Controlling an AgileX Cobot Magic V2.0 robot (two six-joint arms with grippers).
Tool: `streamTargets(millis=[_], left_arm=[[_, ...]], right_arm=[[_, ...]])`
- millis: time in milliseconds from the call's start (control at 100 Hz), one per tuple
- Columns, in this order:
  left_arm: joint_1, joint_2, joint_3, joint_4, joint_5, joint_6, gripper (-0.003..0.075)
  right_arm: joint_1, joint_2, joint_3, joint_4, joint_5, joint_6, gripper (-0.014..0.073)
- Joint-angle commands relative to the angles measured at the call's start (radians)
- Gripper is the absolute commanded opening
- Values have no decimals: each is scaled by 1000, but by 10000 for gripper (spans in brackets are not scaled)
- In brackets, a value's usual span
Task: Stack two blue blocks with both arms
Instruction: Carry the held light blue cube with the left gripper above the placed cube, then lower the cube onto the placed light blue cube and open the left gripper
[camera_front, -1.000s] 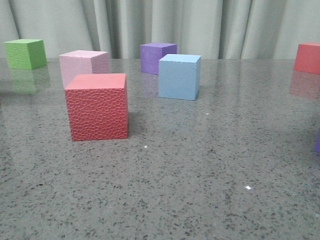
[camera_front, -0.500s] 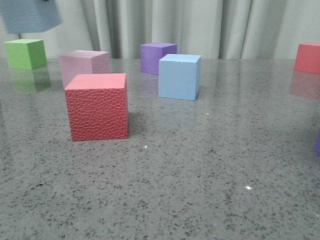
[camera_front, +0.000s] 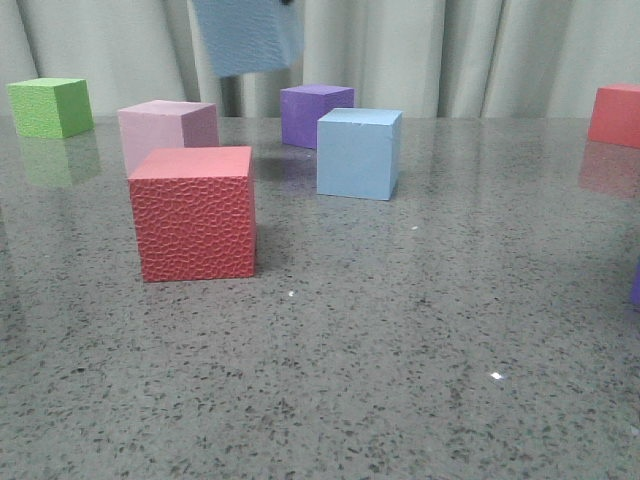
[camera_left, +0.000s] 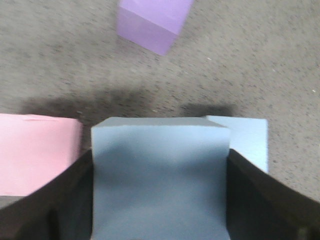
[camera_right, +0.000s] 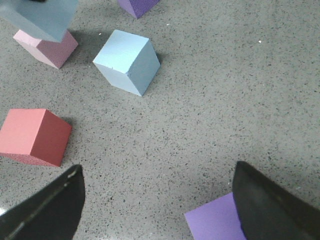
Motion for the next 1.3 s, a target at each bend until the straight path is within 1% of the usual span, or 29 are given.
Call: streamTargets(millis=[0, 140, 300, 490, 670, 810, 1000, 1290], left_arm=[[-32, -40, -39, 1, -1, -36, 356], [-57, -24, -39, -8, -30, -61, 356], [-81, -18, -39, -26, -65, -61, 356], [-96, -5, -42, -41, -78, -56, 356], [-107, 29, -121, -50, -76, -48, 356], [-107, 59, -175, -56, -28, -41, 356], [-120, 95, -178, -64, -19, -35, 356], [-124, 95, -180, -57, -24, -35, 356]], right_arm=[[-3, -12, -25, -13, -65, -13, 600], [-3, -12, -25, -13, -66, -13, 600], [-3, -12, -25, -13, -65, -13, 600], [-3, -12, -25, -13, -65, -13, 600], [-3, -12, -25, -13, -65, -13, 600], [-3, -12, -25, -13, -65, -13, 600], [-3, -12, -25, -13, -65, -13, 600], [-3, -12, -25, -13, -65, -13, 600]])
